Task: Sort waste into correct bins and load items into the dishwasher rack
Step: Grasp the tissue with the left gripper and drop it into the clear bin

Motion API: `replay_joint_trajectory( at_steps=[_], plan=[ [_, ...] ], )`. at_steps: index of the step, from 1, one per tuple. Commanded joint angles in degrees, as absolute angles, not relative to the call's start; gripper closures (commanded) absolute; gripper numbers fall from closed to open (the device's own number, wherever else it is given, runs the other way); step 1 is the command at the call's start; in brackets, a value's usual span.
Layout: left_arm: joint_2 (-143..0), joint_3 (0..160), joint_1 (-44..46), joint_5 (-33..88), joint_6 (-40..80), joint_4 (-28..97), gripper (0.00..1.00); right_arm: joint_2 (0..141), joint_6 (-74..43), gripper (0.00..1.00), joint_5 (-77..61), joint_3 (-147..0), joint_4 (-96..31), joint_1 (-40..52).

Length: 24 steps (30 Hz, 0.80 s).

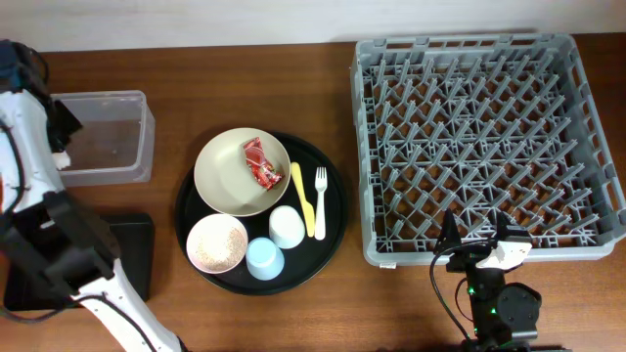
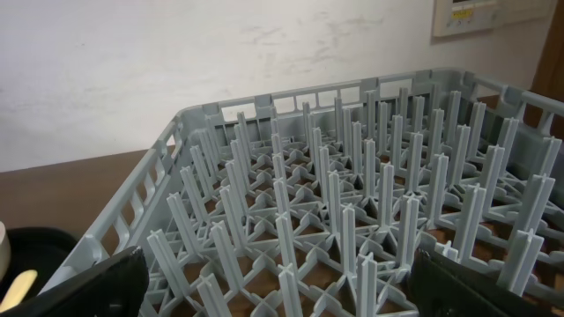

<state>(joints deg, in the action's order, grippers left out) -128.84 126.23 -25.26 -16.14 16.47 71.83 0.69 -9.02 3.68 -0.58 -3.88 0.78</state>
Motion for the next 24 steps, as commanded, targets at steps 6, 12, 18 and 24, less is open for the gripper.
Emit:
replay_joint_trajectory(
  at_steps=[6,12,18,24],
  plan=[
    [-134.8,126.6,-25.4,-7.8,10.1,62.5,1.0,0.3,-9.3,0.02,4.8,-0.3,-4.2,0.4],
    [-136.3,126.5,-25.4,-7.7,10.2,60.9,0.89,0.3,-9.3,0.02,4.8,-0.3,-4.2,0.4],
    [-136.3,126.7,-25.4,-7.7,10.1,58.7,0.47,0.3,-9.3,0.02,4.8,-0.3,-4.2,0.4],
    [-133.0,140.9,-24.9,0.9,9.6,65.6,0.41,0.3,-9.3,0.02,4.8,-0.3,-4.2,0.4]
  ],
)
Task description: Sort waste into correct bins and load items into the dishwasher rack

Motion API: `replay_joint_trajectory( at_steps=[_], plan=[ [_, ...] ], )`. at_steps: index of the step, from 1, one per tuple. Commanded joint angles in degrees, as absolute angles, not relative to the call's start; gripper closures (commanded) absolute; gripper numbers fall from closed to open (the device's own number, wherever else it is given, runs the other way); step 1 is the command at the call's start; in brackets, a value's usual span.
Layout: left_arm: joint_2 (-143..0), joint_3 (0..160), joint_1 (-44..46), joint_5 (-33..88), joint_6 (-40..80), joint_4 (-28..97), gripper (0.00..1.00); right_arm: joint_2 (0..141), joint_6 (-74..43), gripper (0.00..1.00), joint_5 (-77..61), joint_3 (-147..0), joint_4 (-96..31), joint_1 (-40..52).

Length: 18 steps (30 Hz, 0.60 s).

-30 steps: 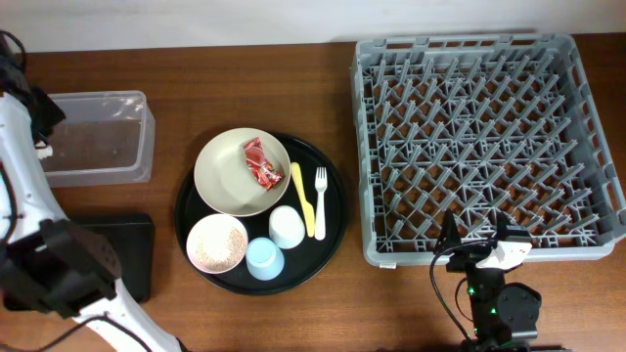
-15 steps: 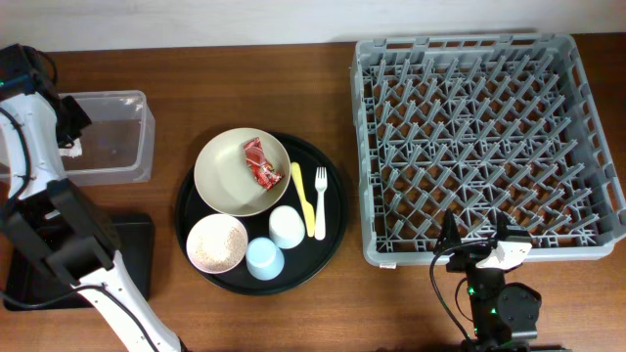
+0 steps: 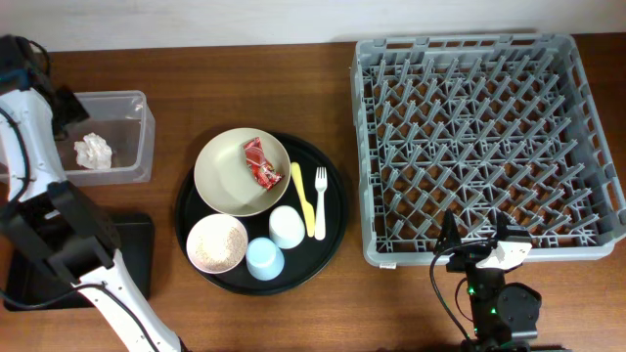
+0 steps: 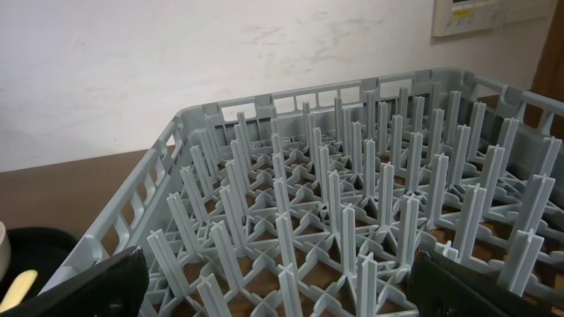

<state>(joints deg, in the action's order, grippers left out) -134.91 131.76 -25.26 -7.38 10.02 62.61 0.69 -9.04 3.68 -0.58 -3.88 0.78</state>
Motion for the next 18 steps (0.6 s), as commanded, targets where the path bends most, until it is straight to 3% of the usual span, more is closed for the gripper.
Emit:
replay_joint_trajectory(
  at_steps=[1,5,10,16,18],
  plan=[
    [-132.0,143.4,-24.6,4.1,9.5,67.4,0.37,0.3,-9.3,0.02,4.8,-0.3,-4.2,0.4],
    [-127.9,149.0,-21.5,16.4,9.5,77.7,0.33,0.3,-9.3,0.02,4.8,-0.3,-4.2,0.4],
    [-127.6,148.8,-11.7,16.7,9.5,91.3,0.33,0.3,-9.3,0.02,4.8,-0.3,-4.2,0.4],
    [-127.6,146.0,3.2,12.1,9.5,94.4,0.33,0.3,-9.3,0.02,4.8,-0.3,-4.2,0.4],
    [-127.6,140.8,8.0,12.0,9.9,94.3,0.28,0.3,-9.3,0.02,4.8,-0.3,-4.2,0.4]
  ],
)
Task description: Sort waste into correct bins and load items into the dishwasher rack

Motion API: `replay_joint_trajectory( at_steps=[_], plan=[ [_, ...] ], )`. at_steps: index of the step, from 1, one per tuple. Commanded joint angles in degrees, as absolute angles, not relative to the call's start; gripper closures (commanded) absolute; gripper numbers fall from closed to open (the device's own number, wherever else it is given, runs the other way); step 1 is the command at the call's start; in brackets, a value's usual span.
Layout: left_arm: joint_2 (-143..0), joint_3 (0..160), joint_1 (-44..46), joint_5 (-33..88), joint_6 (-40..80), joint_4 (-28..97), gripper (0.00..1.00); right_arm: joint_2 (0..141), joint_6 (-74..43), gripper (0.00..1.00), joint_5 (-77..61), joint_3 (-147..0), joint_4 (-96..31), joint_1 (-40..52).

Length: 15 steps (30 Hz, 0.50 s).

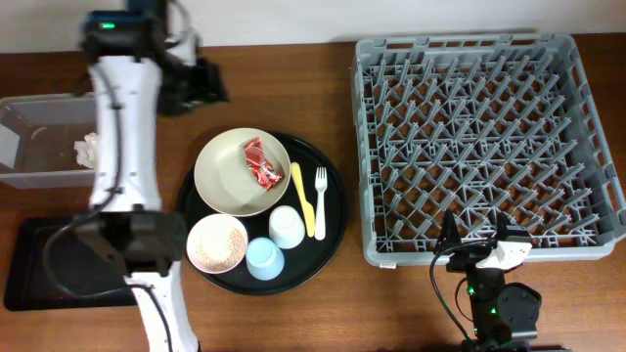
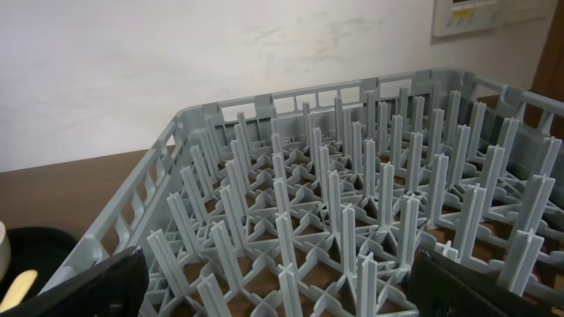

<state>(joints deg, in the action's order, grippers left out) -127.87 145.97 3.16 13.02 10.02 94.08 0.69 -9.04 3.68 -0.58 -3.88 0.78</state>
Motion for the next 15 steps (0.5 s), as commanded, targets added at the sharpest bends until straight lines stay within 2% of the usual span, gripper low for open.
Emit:
replay_joint_trajectory(
  at_steps=[1,3,8,13,15],
  plan=[
    [-127.6,137.5,9.9,10.3,11.8,93.7,0.28,0.3,-9.3,0.02,4.8,-0.3,-4.2,0.4],
    [-127.6,127.0,13.4,2.9,18.1,88.5,0.28,0.3,-9.3,0.02,4.8,-0.3,-4.2,0.4],
    [-127.6,105.2,15.9,2.2,25.0,70.0,0.29,0.3,-9.3,0.02,4.8,-0.3,-4.2,0.4],
    [-127.6,100.5,15.9,2.1,25.3,62.5,0.3,0.3,-9.3,0.02,4.8,-0.3,-4.2,0.4],
    [-127.6,100.5,15.9,2.1,25.3,61.9,0.36,0.3,-9.3,0.02,4.8,-0.3,-4.2,0.4]
  ],
)
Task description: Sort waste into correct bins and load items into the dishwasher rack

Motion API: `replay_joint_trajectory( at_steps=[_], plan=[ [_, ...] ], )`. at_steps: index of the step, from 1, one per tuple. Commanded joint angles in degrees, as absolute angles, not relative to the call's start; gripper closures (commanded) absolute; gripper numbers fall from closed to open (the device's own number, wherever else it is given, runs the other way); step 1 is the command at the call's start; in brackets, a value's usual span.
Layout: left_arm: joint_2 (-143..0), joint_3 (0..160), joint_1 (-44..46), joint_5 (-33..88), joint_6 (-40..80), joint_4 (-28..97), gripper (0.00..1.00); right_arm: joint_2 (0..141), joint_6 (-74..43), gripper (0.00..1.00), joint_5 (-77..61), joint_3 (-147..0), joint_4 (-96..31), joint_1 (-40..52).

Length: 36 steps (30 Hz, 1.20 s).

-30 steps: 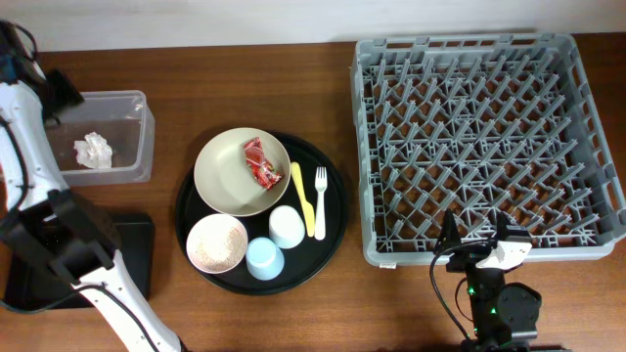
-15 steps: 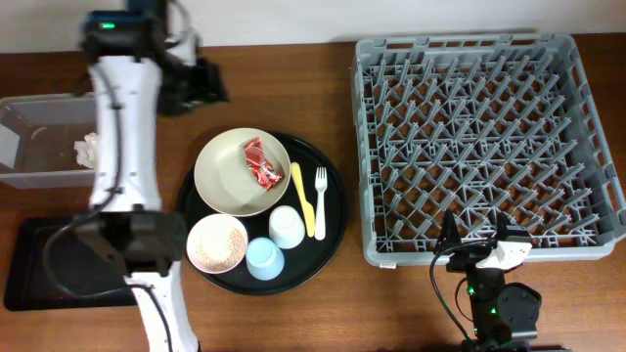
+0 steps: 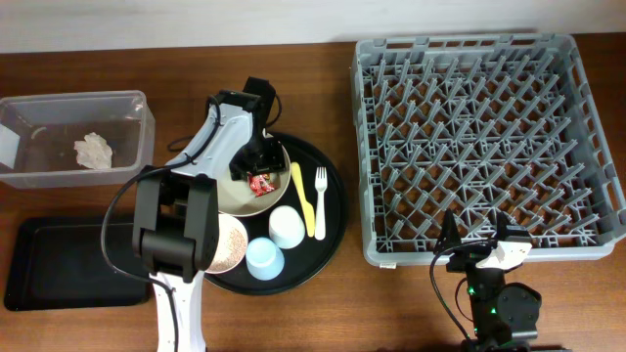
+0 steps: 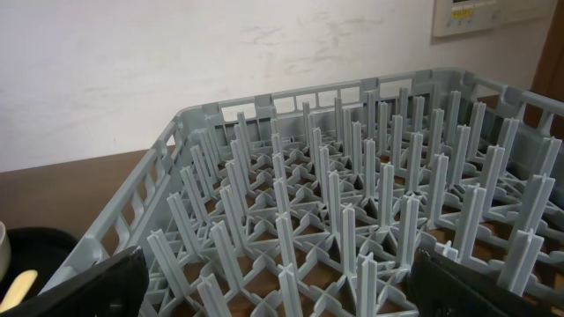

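A red crumpled wrapper (image 3: 260,183) lies on the beige plate (image 3: 227,196) in the round black tray (image 3: 333,230). My left gripper (image 3: 256,159) hangs right over the wrapper's far end and hides part of it; its fingers look spread and hold nothing. A white crumpled tissue (image 3: 93,150) lies in the clear bin (image 3: 145,127). The grey dishwasher rack (image 3: 479,137) holds nothing. My right gripper (image 4: 282,286) rests open at the rack's near edge, and its right finger (image 4: 493,286) shows at the frame's corner.
On the round tray also sit a speckled bowl (image 3: 230,249), a white cup (image 3: 287,227), a blue cup (image 3: 265,258), a yellow knife (image 3: 304,200) and a white fork (image 3: 320,200). A flat black rectangular tray (image 3: 59,264) lies at the front left.
My left arm has moved from the back of the table, left of the plate, to right over the plate and the red wrapper. The right arm has not moved.
My left arm first stood over the clear bin, where no tissue showed. Then the tissue lay in the bin with the arm at its left end. After that the arm was at the table's back edge, and now its gripper hangs over the wrapper.
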<state>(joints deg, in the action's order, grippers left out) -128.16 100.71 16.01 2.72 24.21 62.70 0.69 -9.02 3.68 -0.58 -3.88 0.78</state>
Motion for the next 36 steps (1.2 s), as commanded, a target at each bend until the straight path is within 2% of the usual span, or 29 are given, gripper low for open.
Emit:
replay_joint_trajectory(
  at_steps=[1,5,6,11,16,20,21,24,29,31,34,36],
  plan=[
    [-127.6,100.5,15.9,2.1,25.3,61.9,0.4,0.3,-9.3,0.02,4.8,-0.3,-4.2,0.4],
    [-127.6,100.5,15.3,2.1,25.3,62.0,0.66,0.3,-9.3,0.02,4.8,-0.3,-4.2,0.4],
    [-127.6,100.5,15.0,2.1,25.3,62.2,0.7,0.3,-9.3,0.02,4.8,-0.3,-4.2,0.4],
    [-126.6,103.7,14.3,1.5,22.2,64.3,0.7,0.3,-9.3,0.02,4.8,-0.3,-4.2,0.4],
    [-122.6,119.6,11.5,-11.5,20.0,75.7,0.69,0.3,-9.3,0.02,4.8,-0.3,-4.2,0.4],
    [-120.3,131.9,3.4,-13.5,19.6,83.0,0.68,0.3,-9.3,0.01,4.8,-0.3,-4.2,0.4],
    [-120.2,133.4,1.2,-13.5,19.6,83.9,0.64,0.3,-9.3,0.02,4.8,-0.3,-4.2,0.4],
    [-120.3,134.2,-7.2,-13.3,19.6,84.7,0.63,0.3,-9.3,0.02,4.8,-0.3,-4.2,0.4],
    [-122.3,133.9,-14.6,-12.7,19.6,82.9,0.66,0.3,-9.3,0.02,4.8,-0.3,-4.2,0.4],
    [-124.8,133.9,-15.2,-12.7,19.6,81.0,0.71,0.3,-9.3,0.02,4.8,-0.3,-4.2,0.4],
    [-126.4,133.9,-15.2,-12.3,19.6,81.3,0.73,0.3,-9.3,0.02,4.8,-0.3,-4.2,0.4],
    [-126.4,133.9,-15.2,-6.8,19.6,81.7,0.77,0.3,-9.3,0.02,4.8,-0.3,-4.2,0.4]
  ],
)
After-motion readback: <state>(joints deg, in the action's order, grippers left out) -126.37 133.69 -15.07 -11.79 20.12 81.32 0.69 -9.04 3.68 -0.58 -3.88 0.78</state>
